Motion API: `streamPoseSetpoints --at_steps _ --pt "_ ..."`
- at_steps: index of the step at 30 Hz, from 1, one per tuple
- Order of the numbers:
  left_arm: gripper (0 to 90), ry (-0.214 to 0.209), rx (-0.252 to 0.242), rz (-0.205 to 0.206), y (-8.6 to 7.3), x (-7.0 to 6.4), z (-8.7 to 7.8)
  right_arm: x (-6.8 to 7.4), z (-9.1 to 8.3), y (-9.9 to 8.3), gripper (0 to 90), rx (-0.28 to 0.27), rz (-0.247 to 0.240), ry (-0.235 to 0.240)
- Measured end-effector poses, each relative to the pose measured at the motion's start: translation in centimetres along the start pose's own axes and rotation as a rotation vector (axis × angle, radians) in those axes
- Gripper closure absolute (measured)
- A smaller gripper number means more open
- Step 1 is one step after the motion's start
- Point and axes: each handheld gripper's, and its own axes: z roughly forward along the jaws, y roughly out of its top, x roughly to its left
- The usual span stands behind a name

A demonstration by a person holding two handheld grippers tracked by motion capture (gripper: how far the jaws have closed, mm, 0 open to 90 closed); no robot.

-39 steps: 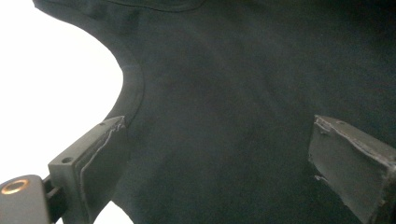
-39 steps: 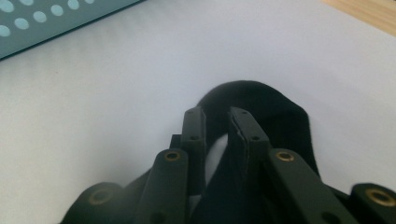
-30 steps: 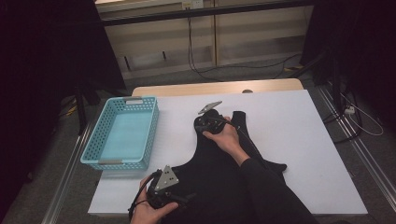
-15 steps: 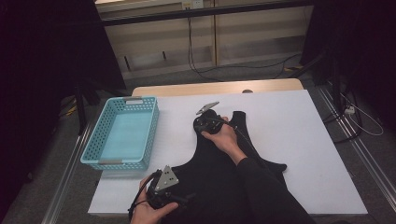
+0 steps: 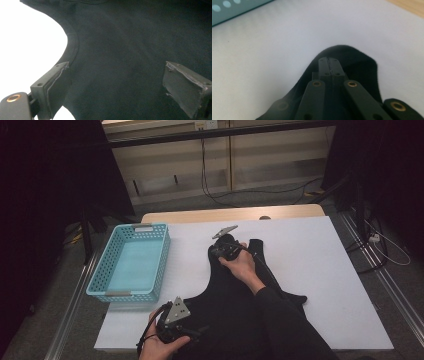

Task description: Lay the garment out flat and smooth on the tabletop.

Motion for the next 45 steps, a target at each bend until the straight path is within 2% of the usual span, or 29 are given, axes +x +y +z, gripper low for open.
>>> streamPoseSetpoints --at_steps 3,6,9,13,16,17,19,22,25,28,32,35,37,39,41,42,43,45 --pt "9.0 0.0 0.007 0.012 0.0 0.0 0.0 -0.3 -0.8 0.4 90.0 -0.014 -0.011 -0.012" --pt "9.0 0.0 0.009 0.01 0.0 0.0 0.0 -1.1 -1.4 0.5 90.0 -0.015 -0.001 -0.03" --pt "9.0 0.0 0.006 0.005 0.0 0.0 0.0 -1.7 -1.3 0.2 90.0 -0.004 0.0 -0.051" --pt "9.0 0.001 0.002 0.003 0.0 0.0 0.0 -2.2 -0.9 0.0 90.0 0.004 0.012 -0.055" --pt "9.0 -0.001 0.009 0.011 0.0 0.1 0.0 -2.3 -0.5 0.0 90.0 0.017 -0.002 -0.089" --pt "9.0 -0.002 0.013 0.014 0.0 0.1 0.0 -2.6 -0.6 0.1 90.0 0.014 0.004 -0.103" --pt "9.0 -0.001 0.008 0.013 0.0 0.0 0.0 -3.4 -0.9 0.6 90.0 0.0 0.037 -0.093" --pt "9.0 -0.004 0.007 0.008 0.0 0.0 0.0 -3.8 -1.0 1.0 90.0 -0.001 0.035 -0.104" --pt "8.9 -0.002 0.008 0.009 0.0 0.0 0.0 -3.7 -0.6 0.6 90.0 0.015 0.028 -0.089" --pt "8.9 0.001 0.007 0.011 0.0 0.0 -0.1 -3.7 -0.7 0.4 89.2 -0.011 0.038 -0.066" --pt "8.7 0.007 0.004 0.006 0.0 0.1 -0.1 -3.6 -1.4 -0.1 81.7 -0.031 0.039 -0.057" --pt "8.6 0.009 0.004 0.006 0.0 0.2 -0.2 -3.7 -2.4 -0.9 80.5 -0.059 0.054 -0.043" --pt "8.4 0.007 -0.006 -0.007 0.0 0.1 -0.1 -3.7 -3.3 -1.5 78.9 -0.08 0.067 -0.028" --pt "8.2 0.016 -0.004 0.005 0.1 0.2 -0.3 -3.7 -4.1 -2.1 77.3 -0.089 0.068 -0.023" --pt "8.2 0.009 -0.018 -0.004 0.1 0.2 -0.3 -3.5 -4.7 -2.6 73.3 -0.077 0.052 -0.031" --pt "8.1 0.011 -0.032 -0.009 0.1 0.2 -0.4 -3.4 -5.2 -2.8 73.0 -0.088 0.056 -0.023" --pt "8.2 0.013 -0.043 -0.006 0.2 0.2 -0.5 -3.4 -5.7 -3.0 71.6 -0.109 0.076 -0.001" --pt "8.2 0.012 -0.057 -0.013 0.2 0.0 -0.6 -3.3 -6.6 -3.6 68.4 -0.137 0.104 0.012"
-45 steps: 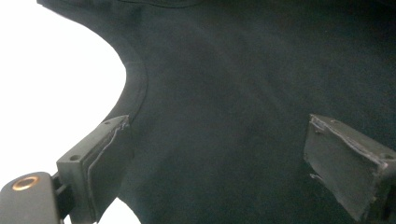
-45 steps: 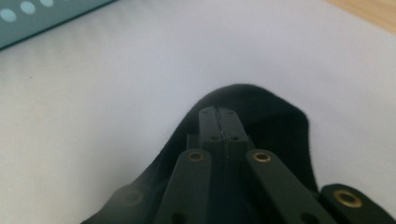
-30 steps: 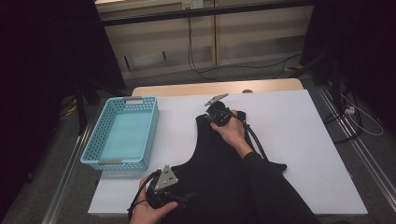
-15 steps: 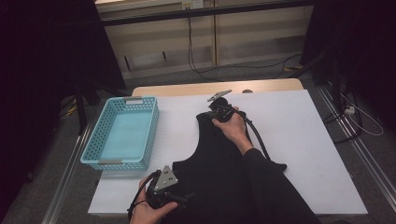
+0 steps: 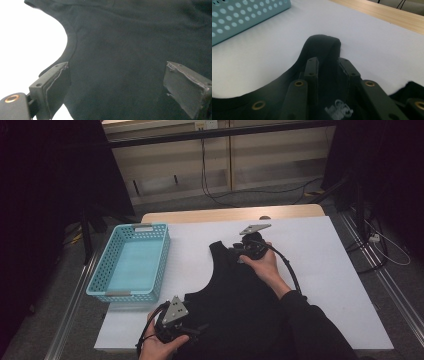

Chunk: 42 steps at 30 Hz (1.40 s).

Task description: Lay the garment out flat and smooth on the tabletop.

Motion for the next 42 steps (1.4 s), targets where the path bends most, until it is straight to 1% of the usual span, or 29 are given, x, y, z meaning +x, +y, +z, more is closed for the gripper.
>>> streamPoseSetpoints --at_steps 1,2,3,4,5,7,9,13,14,16,18,20,21,23,24,25,26,28,30,31,34,35,39,42 --pt "8.1 -0.004 0.0 -0.003 0.0 0.0 0.0 0.0 -0.4 -0.3 66.1 -0.001 0.0 0.008" --pt "8.2 -0.003 0.002 -0.007 -0.1 0.1 0.0 -0.1 -0.7 -0.6 62.2 0.006 -0.002 0.003" --pt "8.1 -0.001 0.005 -0.005 -0.1 0.2 0.0 -0.1 -1.1 -0.9 58.9 0.019 0.003 -0.012" --pt "7.8 -0.004 0.001 -0.017 -0.1 0.3 0.0 -0.2 -1.4 -1.2 57.6 0.027 0.009 -0.009" --pt "7.7 -0.001 -0.004 -0.02 0.0 0.4 0.0 -0.2 -1.8 -1.5 56.2 0.024 0.011 -0.012" --pt "7.6 -0.003 -0.009 -0.029 0.0 0.4 -0.1 -0.3 -2.7 -1.9 52.2 0.025 0.014 -0.028" --pt "7.6 0.002 -0.012 -0.024 0.0 0.5 -0.1 -0.2 -3.7 -2.3 50.5 0.017 0.013 -0.021" --pt "7.6 0.0 -0.021 -0.04 -0.1 0.6 -0.2 0.3 -5.7 -3.4 46.2 0.006 -0.006 -0.036" --pt "7.6 0.001 -0.02 -0.036 -0.1 0.7 -0.3 0.4 -6.3 -3.7 45.5 0.002 -0.006 -0.037" --pt "7.7 0.005 -0.026 -0.042 -0.2 0.8 -0.3 0.6 -7.4 -4.1 43.8 -0.008 -0.018 -0.042" --pt "8.1 0.006 -0.036 -0.059 -0.3 1.0 -0.4 0.6 -8.4 -4.6 42.6 -0.023 -0.021 -0.04" --pt "8.5 0.009 -0.05 -0.066 -0.3 1.2 -0.5 0.7 -9.3 -5.1 41.4 -0.034 -0.023 -0.042" --pt "8.5 0.014 -0.056 -0.065 -0.3 1.2 -0.6 0.7 -9.6 -5.3 40.7 -0.04 -0.017 -0.037" --pt "8.3 0.018 -0.06 -0.067 -0.3 1.3 -0.7 0.6 -10.3 -5.8 38.0 -0.049 0.01 -0.011" --pt "8.3 0.017 -0.06 -0.068 -0.4 1.3 -0.8 0.7 -10.5 -6.0 36.4 -0.052 0.023 -0.007" --pt "8.2 0.021 -0.06 -0.067 -0.4 1.3 -0.9 0.8 -10.7 -6.3 34.8 -0.05 0.017 -0.018" --pt "8.2 0.023 -0.064 -0.068 -0.4 1.3 -0.9 1.0 -11.0 -6.5 34.1 -0.046 0.014 -0.027" --pt "7.5 0.029 -0.068 -0.065 -0.4 1.4 -1.0 1.2 -11.6 -6.9 33.9 -0.053 0.013 -0.029" --pt "7.2 0.018 -0.075 -0.075 -0.4 1.5 -1.0 1.5 -12.2 -7.3 33.5 -0.053 0.011 -0.033" --pt "7.2 0.028 -0.079 -0.078 -0.4 1.5 -1.0 1.7 -12.5 -7.6 33.4 -0.052 0.009 -0.033" --pt "7.1 0.027 -0.079 -0.077 -0.3 1.7 -1.0 2.0 -13.8 -8.4 33.2 -0.053 0.006 -0.043" --pt "7.0 0.029 -0.076 -0.079 -0.3 1.8 -0.9 2.0 -14.2 -8.7 33.0 -0.057 0.013 -0.044" --pt "6.6 0.035 -0.069 -0.069 -0.2 1.8 -0.8 2.3 -16.0 -9.7 33.0 -0.057 0.013 -0.057" --pt "6.6 0.042 -0.071 -0.066 -0.2 1.7 -0.9 2.7 -17.1 -10.4 32.3 -0.057 -0.007 -0.075"
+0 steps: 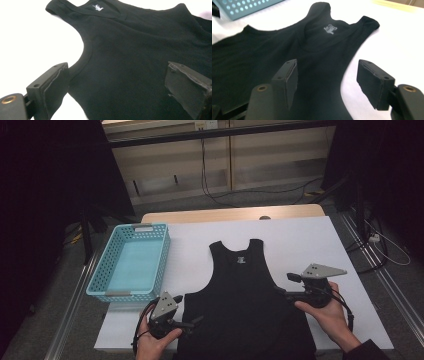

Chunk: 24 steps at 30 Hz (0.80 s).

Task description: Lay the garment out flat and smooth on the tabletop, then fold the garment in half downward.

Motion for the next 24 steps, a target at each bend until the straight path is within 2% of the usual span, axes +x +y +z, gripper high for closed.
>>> streamPoseSetpoints --at_steps 3,6,11,15,19,24 --pt "6.6 0.012 0.004 0.008 0.0 -0.1 -0.1 0.4 -1.1 -0.7 31.2 -0.008 0.009 -0.004" --pt "6.6 0.02 0.001 0.004 0.0 -0.1 -0.1 1.1 -2.1 -1.5 31.5 -0.024 -0.001 -0.017" --pt "6.6 0.013 0.005 0.003 0.0 -0.1 -0.1 1.8 -2.9 -2.4 30.3 -0.002 0.001 0.001" --pt "7.1 0.002 0.012 -0.012 0.0 -0.2 0.0 1.8 -2.7 -2.8 29.0 0.03 0.005 0.007" --pt "6.9 0.004 0.019 0.001 -0.1 -0.3 0.2 2.0 -2.5 -2.8 28.9 0.054 -0.004 0.011" --pt "6.7 -0.006 0.049 -0.003 -0.3 -0.1 0.5 2.0 -2.2 -2.6 29.9 0.08 -0.001 0.043"
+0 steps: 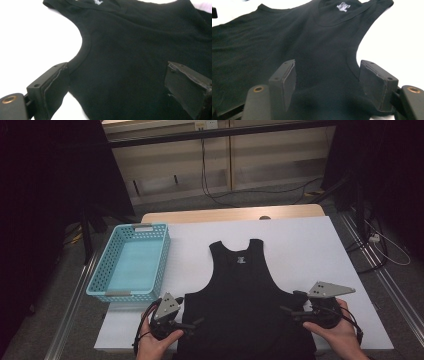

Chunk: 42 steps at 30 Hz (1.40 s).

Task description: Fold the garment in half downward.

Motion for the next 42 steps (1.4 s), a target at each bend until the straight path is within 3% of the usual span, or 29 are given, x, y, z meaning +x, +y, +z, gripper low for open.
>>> streamPoseSetpoints --at_steps 7,10,13,17,19,21,22,26,31,34,36,42 --pt "4.5 -0.018 0.038 -0.024 0.0 -0.7 0.7 0.6 0.7 -0.3 33.1 0.074 -0.052 0.052" --pt "6.2 -0.011 0.09 0.02 0.0 -1.3 1.2 1.0 1.1 -0.5 36.4 0.099 -0.08 0.058" --pt "10.5 -0.021 0.122 0.036 0.1 -1.8 1.6 1.3 1.5 -0.7 41.2 0.125 -0.095 0.071" --pt "22.3 -0.023 0.199 0.055 0.0 -1.9 2.3 1.5 2.3 -0.6 43.6 0.158 -0.124 0.05" --pt "25.0 -0.03 0.227 0.04 -0.1 -2.0 2.7 1.6 2.7 -0.5 44.7 0.167 -0.133 0.045" --pt "33.2 -0.017 0.216 0.06 0.0 -2.0 2.9 1.6 3.2 -0.6 45.5 0.201 -0.135 0.057" --pt "36.0 -0.025 0.216 0.048 0.1 -2.0 3.0 1.6 3.5 -0.7 44.9 0.232 -0.137 0.054" --pt "44.0 -0.058 0.222 0.075 0.3 -1.8 3.2 1.6 3.7 -0.7 47.3 0.238 -0.148 0.059" --pt "68.1 -0.108 0.231 0.074 0.4 -1.8 3.0 1.4 3.6 -0.4 65.2 0.254 -0.145 0.063" --pt "86.4 -0.099 0.248 0.076 0.3 -1.9 2.6 1.5 3.5 -0.5 76.4 0.254 -0.15 0.083" --pt "88.9 -0.096 0.246 0.084 0.3 -2.0 2.5 1.6 3.4 -0.6 85.5 0.254 -0.163 0.095" --pt "89.5 -0.121 0.259 0.078 -0.1 -2.2 1.6 1.8 3.0 -0.7 88.0 0.266 -0.161 0.115"
